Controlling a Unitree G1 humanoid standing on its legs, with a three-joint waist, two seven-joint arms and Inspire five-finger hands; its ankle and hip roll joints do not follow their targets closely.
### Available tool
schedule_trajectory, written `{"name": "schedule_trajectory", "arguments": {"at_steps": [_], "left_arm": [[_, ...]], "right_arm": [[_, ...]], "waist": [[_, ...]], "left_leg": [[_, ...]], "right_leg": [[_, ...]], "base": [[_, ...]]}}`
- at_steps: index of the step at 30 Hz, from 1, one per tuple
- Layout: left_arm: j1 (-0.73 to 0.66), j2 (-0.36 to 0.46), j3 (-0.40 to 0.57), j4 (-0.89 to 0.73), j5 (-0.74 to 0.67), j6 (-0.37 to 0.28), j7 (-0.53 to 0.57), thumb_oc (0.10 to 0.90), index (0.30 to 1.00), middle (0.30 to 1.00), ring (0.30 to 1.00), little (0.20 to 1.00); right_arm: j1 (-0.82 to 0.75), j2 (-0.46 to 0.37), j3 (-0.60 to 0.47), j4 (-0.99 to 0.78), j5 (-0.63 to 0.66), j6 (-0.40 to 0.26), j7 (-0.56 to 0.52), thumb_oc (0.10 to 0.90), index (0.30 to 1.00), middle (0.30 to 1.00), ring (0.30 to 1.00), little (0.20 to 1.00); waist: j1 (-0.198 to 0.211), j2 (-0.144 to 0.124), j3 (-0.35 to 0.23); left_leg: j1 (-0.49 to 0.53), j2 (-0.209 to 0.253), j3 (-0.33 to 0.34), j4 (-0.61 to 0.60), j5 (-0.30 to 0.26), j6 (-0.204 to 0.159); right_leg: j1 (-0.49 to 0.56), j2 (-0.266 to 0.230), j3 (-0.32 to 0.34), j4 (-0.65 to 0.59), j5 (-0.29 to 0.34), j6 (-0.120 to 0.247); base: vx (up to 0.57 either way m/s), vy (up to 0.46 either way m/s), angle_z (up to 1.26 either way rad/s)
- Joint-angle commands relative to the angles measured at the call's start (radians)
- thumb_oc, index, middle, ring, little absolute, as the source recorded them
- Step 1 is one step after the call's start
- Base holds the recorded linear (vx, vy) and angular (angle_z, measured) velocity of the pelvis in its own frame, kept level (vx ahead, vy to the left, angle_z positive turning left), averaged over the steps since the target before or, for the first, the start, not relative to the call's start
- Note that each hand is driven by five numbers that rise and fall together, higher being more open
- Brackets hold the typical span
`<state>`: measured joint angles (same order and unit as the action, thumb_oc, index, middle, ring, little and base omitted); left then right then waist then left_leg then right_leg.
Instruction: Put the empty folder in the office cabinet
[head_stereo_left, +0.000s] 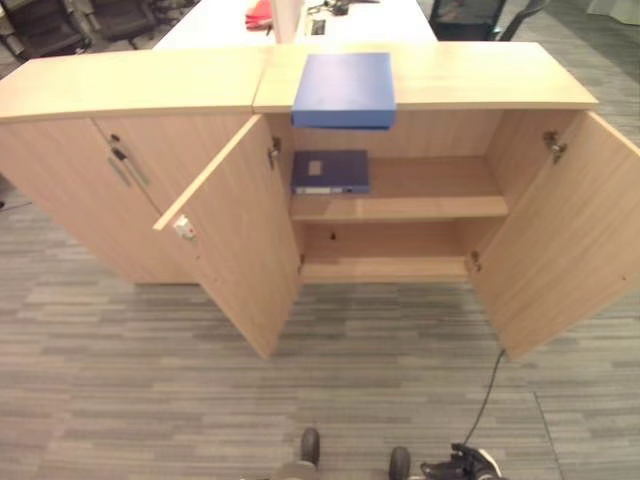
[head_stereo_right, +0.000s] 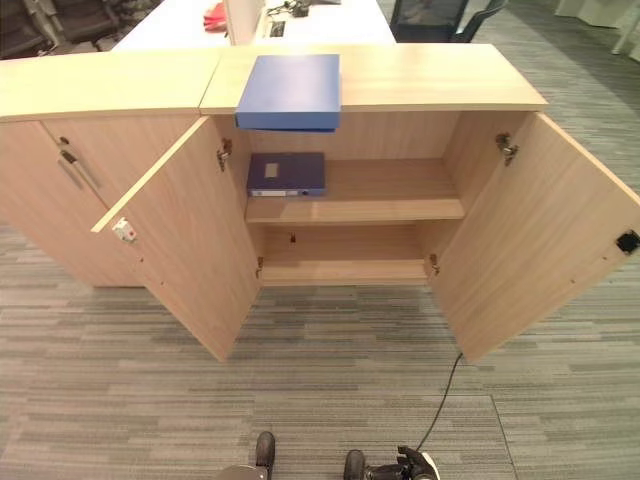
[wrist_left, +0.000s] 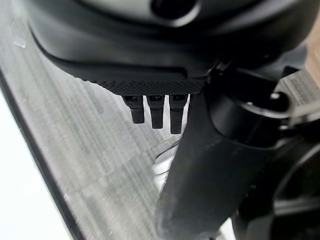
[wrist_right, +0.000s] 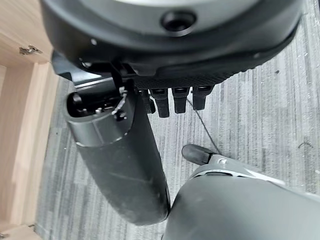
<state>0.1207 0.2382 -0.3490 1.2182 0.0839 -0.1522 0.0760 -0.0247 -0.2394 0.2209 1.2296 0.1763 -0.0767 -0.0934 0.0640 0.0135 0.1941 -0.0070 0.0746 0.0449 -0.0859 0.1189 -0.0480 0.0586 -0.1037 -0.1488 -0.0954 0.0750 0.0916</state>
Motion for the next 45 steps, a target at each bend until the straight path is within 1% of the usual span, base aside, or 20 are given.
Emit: {"name": "schedule_trajectory", "arguments": {"at_steps": [1,15,16,18,20,23,25,26,27,28,29,30,33,34,35,36,37,41,42,45], "left_arm": [[-0.17,0.015,0.039,0.014,-0.046,-0.029,0.045,0.8,0.9,0.9,0.9,0.9],[-0.193,0.037,0.045,0.004,-0.052,-0.023,0.042,0.8,0.9,0.9,0.9,0.9],[-0.198,0.039,0.043,-0.001,-0.066,-0.022,0.038,0.8,0.9,0.9,0.9,0.9],[-0.201,0.043,0.045,-0.002,-0.07,-0.02,0.038,0.8,0.9,0.9,0.9,0.9],[-0.209,0.046,0.047,0.0,-0.082,-0.017,0.041,0.8,0.9,0.9,0.9,0.9],[-0.208,0.052,0.059,-0.005,-0.102,-0.016,0.046,0.8,0.9,0.9,0.9,0.9],[-0.202,0.053,0.062,-0.008,-0.106,-0.018,0.044,0.8,0.9,0.9,0.9,0.9],[-0.196,0.054,0.065,-0.01,-0.108,-0.018,0.042,0.8,0.9,0.9,0.9,0.9],[-0.198,0.059,0.055,-0.032,-0.117,-0.018,0.049,0.8,0.9,0.9,0.9,0.9],[-0.199,0.059,0.055,-0.033,-0.117,-0.018,0.049,0.8,0.9,0.9,0.9,0.9],[-0.2,0.06,0.054,-0.039,-0.114,-0.019,0.047,0.8,0.9,0.9,0.9,0.9],[-0.197,0.06,0.048,-0.043,-0.114,-0.02,0.043,0.8,0.9,0.9,0.9,0.9],[-0.195,0.057,0.047,-0.044,-0.114,-0.021,0.039,0.8,0.9,0.9,0.9,0.9],[-0.188,0.055,0.05,-0.043,-0.111,-0.02,0.035,0.8,0.9,0.9,0.9,0.9],[-0.188,0.055,0.05,-0.043,-0.111,-0.02,0.036,0.8,0.9,0.9,0.9,0.9],[-0.182,0.054,0.05,-0.042,-0.106,-0.018,0.034,0.8,0.9,0.9,0.9,0.9],[-0.17,0.053,0.05,-0.036,-0.09,-0.016,0.028,0.8,0.9,0.9,0.9,0.9],[-0.15,0.054,0.062,-0.029,-0.076,-0.016,0.02,0.8,0.9,0.9,0.9,0.9],[-0.135,0.052,0.078,-0.017,-0.073,-0.012,0.017,0.8,0.9,0.9,0.9,0.9],[-0.118,0.054,0.095,-0.01,-0.076,-0.009,0.016,0.8,0.9,0.9,0.9,0.9]], "right_arm": [[-0.011,-0.049,0.037,0.019,-0.02,0.003,-0.011,0.8,0.9,0.9,0.9,0.9],[-0.015,-0.047,0.067,0.017,-0.065,0.009,-0.01,0.8,0.9,0.9,0.9,0.9],[-0.025,-0.051,0.058,0.017,-0.053,0.008,-0.01,0.8,0.9,0.9,0.9,0.9],[-0.027,-0.051,0.057,0.018,-0.047,0.009,-0.011,0.8,0.9,0.9,0.9,0.9],[-0.044,-0.058,0.05,0.016,-0.029,0.01,-0.012,0.8,0.9,0.9,0.9,0.9],[-0.033,-0.068,0.046,0.014,-0.017,0.009,-0.015,0.8,0.9,0.9,0.9,0.9],[-0.025,-0.071,0.043,0.016,-0.016,0.011,-0.012,0.8,0.9,0.9,0.9,0.9],[-0.015,-0.074,0.038,0.02,-0.016,0.012,-0.012,0.8,0.9,0.9,0.9,0.9],[-0.01,-0.089,0.025,0.016,-0.012,0.014,-0.02,0.8,0.9,0.9,0.9,0.9],[-0.01,-0.089,0.025,0.016,-0.012,0.014,-0.02,0.8,0.9,0.9,0.9,0.9],[-0.009,-0.093,0.019,0.018,-0.007,0.017,-0.024,0.8,0.9,0.9,0.9,0.9],[0.001,-0.097,0.018,0.026,-0.007,0.019,-0.023,0.8,0.9,0.9,0.9,0.9],[0.009,-0.102,0.016,0.029,-0.01,0.02,-0.024,0.8,0.9,0.9,0.9,0.9],[0.013,-0.103,0.013,0.036,-0.015,0.022,-0.026,0.8,0.9,0.9,0.9,0.9],[0.013,-0.103,0.013,0.036,-0.015,0.022,-0.026,0.8,0.9,0.9,0.9,0.9],[0.015,-0.105,0.012,0.038,-0.019,0.022,-0.027,0.8,0.9,0.9,0.9,0.9],[0.018,-0.108,0.009,0.039,-0.022,0.02,-0.028,0.8,0.9,0.9,0.9,0.9],[0.013,-0.11,0.008,0.037,-0.024,0.018,-0.03,0.8,0.9,0.9,0.9,0.9],[0.006,-0.104,0.012,0.04,-0.032,0.019,-0.027,0.8,0.9,0.9,0.9,0.9],[-0.006,-0.096,0.021,0.038,-0.038,0.02,-0.021,0.8,0.9,0.9,0.9,0.9]], "waist": [[-0.011,-0.011,0.035],[-0.012,-0.026,0.049],[-0.016,-0.027,0.071],[-0.019,-0.027,0.078],[-0.029,-0.03,0.109],[-0.026,-0.028,0.133],[-0.027,-0.026,0.136],[-0.026,-0.025,0.138],[-0.028,-0.021,0.168],[-0.029,-0.02,0.168],[-0.033,-0.024,0.174],[-0.032,-0.027,0.176],[-0.025,-0.019,0.175],[-0.009,-0.005,0.169],[-0.008,-0.007,0.171],[0.005,0.007,0.167],[0.02,0.032,0.157],[0.04,0.033,0.145],[0.058,0.032,0.129],[0.085,0.02,0.113]], "left_leg": [[0.041,0.007,-0.07,-0.001,-0.064,-0.051],[0.049,0.027,-0.099,0.009,-0.068,-0.07],[0.012,0.037,-0.103,0.064,-0.077,-0.07],[-0.008,0.045,-0.101,0.098,-0.091,-0.069],[-0.105,0.045,-0.113,0.287,-0.15,-0.063],[-0.165,0.042,-0.127,0.416,-0.176,-0.051],[-0.173,0.044,-0.128,0.451,-0.178,-0.051],[-0.182,0.048,-0.129,0.482,-0.155,-0.052],[-0.278,0.063,-0.137,0.611,-0.002,-0.078],[-0.28,0.063,-0.14,0.613,-0.001,-0.079],[-0.299,0.068,-0.115,0.649,0.028,-0.079],[-0.333,0.063,-0.09,0.668,0.024,-0.076],[-0.368,0.029,-0.054,0.625,-0.003,-0.07],[-0.386,0.011,-0.024,0.536,0.002,-0.07],[-0.382,0.01,-0.021,0.535,0.001,-0.069],[-0.375,0.01,0.001,0.433,0.023,-0.068],[-0.352,0.017,0.034,0.277,0.074,-0.067],[-0.346,-0.007,0.104,0.14,0.077,-0.047],[-0.354,-0.015,0.141,0.1,0.078,-0.03],[-0.362,-0.018,0.166,0.092,0.08,-0.016]], "right_leg": [[0.121,0.005,-0.021,0.008,-0.146,0.045],[0.132,0.038,-0.008,0.012,-0.164,0.018],[0.086,0.044,0.011,0.098,-0.197,0.003],[0.049,0.052,0.02,0.16,-0.221,-0.007],[-0.052,0.071,0.045,0.338,-0.284,-0.035],[-0.074,0.083,0.053,0.4,-0.317,-0.057],[-0.065,0.087,0.057,0.408,-0.333,-0.063],[-0.053,0.089,0.06,0.411,-0.346,-0.07],[-0.044,0.086,0.056,0.431,-0.348,-0.084],[-0.046,0.087,0.054,0.432,-0.348,-0.085],[-0.042,0.083,0.053,0.428,-0.351,-0.095],[-0.032,0.078,0.054,0.412,-0.353,-0.101],[0.001,0.088,0.053,0.384,-0.36,-0.102],[0.047,0.113,0.058,0.345,-0.373,-0.1],[0.051,0.11,0.059,0.344,-0.374,-0.1],[0.085,0.129,0.067,0.316,-0.385,-0.099],[0.13,0.161,0.081,0.289,-0.401,-0.098],[0.201,0.179,0.115,0.261,-0.424,-0.097],[0.248,0.197,0.151,0.245,-0.436,-0.096],[0.287,0.204,0.192,0.236,-0.452,-0.093]], "base": [[0.06,-0.039,0.15],[0.02,-0.054,0.09],[-0.05,-0.077,-0.02],[-0.07,-0.09,0.0],[-0.08,-0.137,-0.04],[-0.02,-0.128,-0.11],[0.08,-0.063,0.03],[0.09,-0.13,0.05],[0.04,-0.103,-0.04],[0.0,-0.114,0.0],[0.05,-0.111,0.47],[0.06,-0.107,0.63],[0.16,-0.081,0.01],[0.21,-0.058,-0.46],[0.28,-0.027,-0.19],[0.34,0.038,0.64],[0.34,0.037,0.59],[0.32,0.006,0.01],[0.35,-0.003,-0.16],[0.4,0.015,-0.5]]}}
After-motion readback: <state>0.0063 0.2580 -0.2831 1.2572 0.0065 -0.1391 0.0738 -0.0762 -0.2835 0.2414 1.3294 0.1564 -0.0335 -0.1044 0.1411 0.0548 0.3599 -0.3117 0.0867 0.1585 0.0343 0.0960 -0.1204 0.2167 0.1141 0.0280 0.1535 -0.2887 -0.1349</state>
